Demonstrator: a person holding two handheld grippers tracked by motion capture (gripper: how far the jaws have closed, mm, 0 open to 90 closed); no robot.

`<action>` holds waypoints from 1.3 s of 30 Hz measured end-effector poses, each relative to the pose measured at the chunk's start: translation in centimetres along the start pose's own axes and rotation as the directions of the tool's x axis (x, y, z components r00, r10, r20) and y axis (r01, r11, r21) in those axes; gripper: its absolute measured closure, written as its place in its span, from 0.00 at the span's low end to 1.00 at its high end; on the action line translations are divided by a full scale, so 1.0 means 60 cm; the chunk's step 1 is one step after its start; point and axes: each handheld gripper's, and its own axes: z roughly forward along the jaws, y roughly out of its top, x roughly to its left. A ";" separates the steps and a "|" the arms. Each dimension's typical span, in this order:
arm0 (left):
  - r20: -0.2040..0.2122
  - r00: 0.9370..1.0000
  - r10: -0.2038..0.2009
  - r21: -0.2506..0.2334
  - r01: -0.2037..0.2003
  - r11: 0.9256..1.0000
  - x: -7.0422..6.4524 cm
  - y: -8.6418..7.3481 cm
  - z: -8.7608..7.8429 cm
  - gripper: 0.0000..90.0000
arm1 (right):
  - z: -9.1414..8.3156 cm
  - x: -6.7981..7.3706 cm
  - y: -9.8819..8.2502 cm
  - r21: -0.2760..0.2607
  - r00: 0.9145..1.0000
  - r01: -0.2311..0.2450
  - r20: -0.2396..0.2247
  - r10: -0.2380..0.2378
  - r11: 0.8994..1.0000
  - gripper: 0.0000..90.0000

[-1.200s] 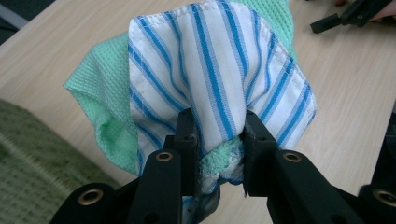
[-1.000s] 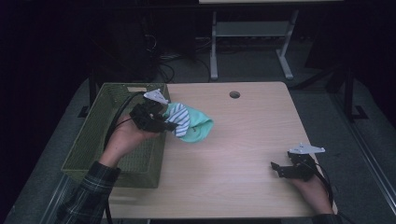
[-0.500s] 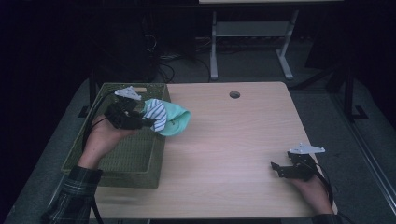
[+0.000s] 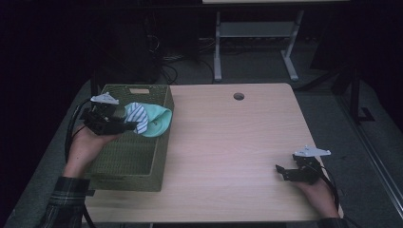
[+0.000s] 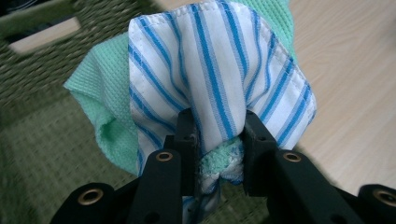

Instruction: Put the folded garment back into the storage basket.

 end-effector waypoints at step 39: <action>-0.127 0.988 -0.084 0.176 0.106 0.979 0.069 -0.120 0.120 0.75 | 0.000 0.000 0.000 0.000 1.000 -0.004 0.002 0.004 1.000 0.17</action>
